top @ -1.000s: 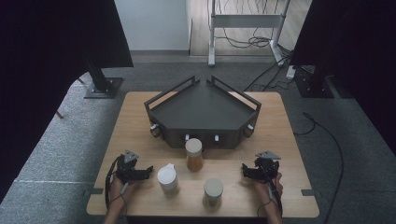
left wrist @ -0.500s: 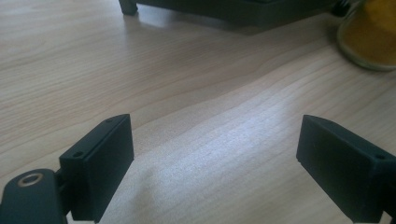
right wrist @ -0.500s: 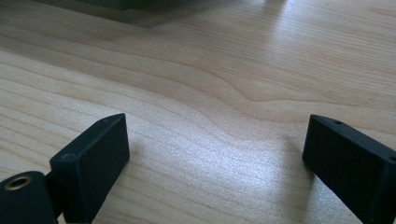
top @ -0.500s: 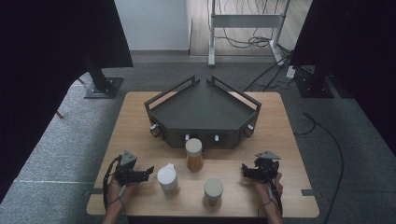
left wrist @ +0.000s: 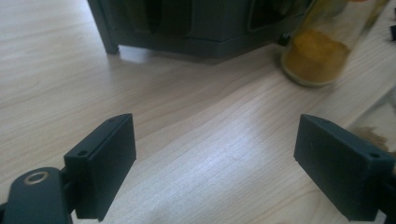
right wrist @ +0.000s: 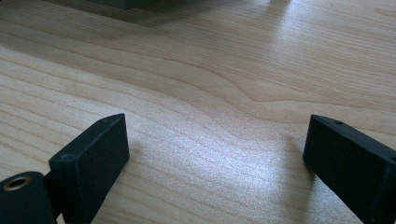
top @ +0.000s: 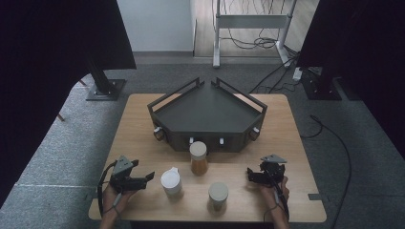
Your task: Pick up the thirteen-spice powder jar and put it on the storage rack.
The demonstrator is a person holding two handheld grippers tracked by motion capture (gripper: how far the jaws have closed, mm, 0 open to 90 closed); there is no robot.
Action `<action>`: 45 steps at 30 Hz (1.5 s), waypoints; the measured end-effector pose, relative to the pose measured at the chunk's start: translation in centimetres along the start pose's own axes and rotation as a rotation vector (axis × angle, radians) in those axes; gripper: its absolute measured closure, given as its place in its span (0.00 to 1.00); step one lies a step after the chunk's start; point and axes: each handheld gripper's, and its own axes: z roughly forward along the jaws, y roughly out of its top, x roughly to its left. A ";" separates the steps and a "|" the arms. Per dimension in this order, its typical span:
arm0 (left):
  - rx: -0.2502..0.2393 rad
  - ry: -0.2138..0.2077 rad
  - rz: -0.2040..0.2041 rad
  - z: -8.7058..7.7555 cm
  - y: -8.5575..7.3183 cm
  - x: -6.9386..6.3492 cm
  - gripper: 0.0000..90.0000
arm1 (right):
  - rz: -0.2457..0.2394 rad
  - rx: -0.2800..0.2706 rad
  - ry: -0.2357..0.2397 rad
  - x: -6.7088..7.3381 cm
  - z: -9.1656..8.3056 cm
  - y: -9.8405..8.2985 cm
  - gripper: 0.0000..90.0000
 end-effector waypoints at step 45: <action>-0.121 -0.451 0.228 -1.4 0.4 3.0 0.13 | -0.005 0.001 0.007 -0.1 0.0 0.0 0.07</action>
